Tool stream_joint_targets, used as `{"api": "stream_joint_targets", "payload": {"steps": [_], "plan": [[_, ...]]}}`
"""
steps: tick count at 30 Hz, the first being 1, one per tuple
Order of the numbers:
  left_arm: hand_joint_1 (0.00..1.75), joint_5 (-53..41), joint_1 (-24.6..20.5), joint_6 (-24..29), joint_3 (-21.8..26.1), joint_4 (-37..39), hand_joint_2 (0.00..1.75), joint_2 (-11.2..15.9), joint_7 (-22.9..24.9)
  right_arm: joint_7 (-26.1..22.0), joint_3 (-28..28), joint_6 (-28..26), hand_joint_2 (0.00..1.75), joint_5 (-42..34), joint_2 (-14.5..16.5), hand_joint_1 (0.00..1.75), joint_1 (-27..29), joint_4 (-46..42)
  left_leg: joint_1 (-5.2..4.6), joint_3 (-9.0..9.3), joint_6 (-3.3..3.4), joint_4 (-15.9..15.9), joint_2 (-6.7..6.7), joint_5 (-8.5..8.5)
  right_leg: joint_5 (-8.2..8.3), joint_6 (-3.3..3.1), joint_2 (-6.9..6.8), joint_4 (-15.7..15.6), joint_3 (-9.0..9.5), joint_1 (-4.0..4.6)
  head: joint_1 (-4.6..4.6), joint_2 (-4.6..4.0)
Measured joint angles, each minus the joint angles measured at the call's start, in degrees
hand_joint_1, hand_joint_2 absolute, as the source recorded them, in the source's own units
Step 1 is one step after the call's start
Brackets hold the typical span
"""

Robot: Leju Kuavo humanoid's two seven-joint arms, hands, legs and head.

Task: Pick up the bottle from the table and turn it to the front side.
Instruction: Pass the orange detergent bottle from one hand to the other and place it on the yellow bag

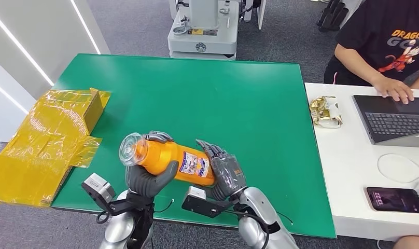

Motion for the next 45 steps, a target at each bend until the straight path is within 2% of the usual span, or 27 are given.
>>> {"api": "stream_joint_targets", "payload": {"steps": [13, 18, 24, 28, 31, 36, 39, 43, 45], "plan": [[1.75, -0.37, -0.68, 2.37, 0.09, 0.0, 1.75, -0.3, 0.52, -5.72, -0.05, -6.07, 1.75, -7.53, 0.39, 0.0, 2.94, -7.59, 0.0, 0.0, 0.0, 0.0, 0.0, 0.0, 0.0, 0.0, -0.01, 0.0, 0.0, 0.0, 0.0, 0.0], [1.75, 0.39, -0.65, 4.79, 0.86, -0.01, 1.75, -0.2, 0.34, -11.09, -0.2, -12.08, 1.75, -14.86, 0.77, 0.0, 4.49, -11.56, 0.0, -0.01, 0.0, -0.01, 0.0, 0.0, 0.0, 0.0, -0.01, 0.01, 0.0, 0.0, 0.0, 0.0], [1.75, -0.06, -0.44, 7.11, 2.15, -0.18, 1.75, -0.03, -0.25, -13.09, -0.19, -13.77, 1.75, -18.34, 0.79, 0.0, 5.83, -14.91, 0.0, -0.01, 0.0, -0.01, 0.0, 0.0, 0.0, 0.0, -0.01, 0.01, 0.01, 0.0, 0.01, 0.0], [1.75, -4.59, 0.44, 11.18, 3.85, -1.48, 1.75, 0.93, -0.64, -19.08, 0.22, -18.43, 1.75, -24.13, 0.79, 0.0, 7.37, -18.14, 0.0, -0.01, -0.01, -0.02, 0.0, -0.01, -0.01, -0.01, 0.0, 0.01, 0.0, 0.0, -0.01, 0.0], [1.75, -10.9, 0.78, 14.48, 5.48, -2.16, 1.75, 2.48, 0.28, -23.18, 1.38, -22.73, 1.75, -27.73, 0.69, 0.0, 8.41, -21.4, 0.01, 0.0, -0.01, -0.03, 0.0, -0.01, -0.02, -0.02, 0.0, 0.01, 0.0, 0.01, 0.0, 0.0], [1.75, -17.09, 0.25, 17.53, 7.28, -1.83, 1.75, 6.8, 1.62, -26.09, 3.73, -26.83, 1.75, -31.14, 0.24, 0.0, 9.45, -25.67, 0.02, 0.02, -0.02, -0.05, 0.01, 0.0, -0.03, -0.02, 0.01, 0.02, -0.01, 0.02, -0.01, 0.0], [1.75, -20.74, -0.37, 19.67, 8.01, -0.92, 1.75, 9.61, 2.73, -26.66, 4.45, -27.34, 1.75, -32.42, -0.17, 0.0, 9.64, -27.11, 0.02, 0.02, -0.04, -0.05, 0.01, 0.02, -0.02, -0.02, 0.01, 0.03, -0.01, 0.02, -0.01, 0.0], [1.75, -35.57, -2.72, 27.14, 8.43, 1.48, 1.75, 14.49, 6.13, -26.67, 5.04, -26.92, 1.75, -33.45, -0.45, 0.0, 9.66, -27.9, 0.03, 0.02, -0.07, -0.04, 0.0, 0.05, -0.01, -0.03, 0.0, 0.05, 0.01, 0.02, 0.01, 0.0], [1.75, -40.03, -4.33, 29.24, 8.77, 3.28, 1.75, 17.3, 7.25, -26.6, 5.19, -26.59, 1.75, -33.57, -0.46, 0.0, 9.66, -28.22, 0.03, 0.04, -0.09, -0.04, 0.01, 0.07, -0.01, -0.04, 0.01, 0.06, 0.01, 0.02, -0.01, 0.0]]}}
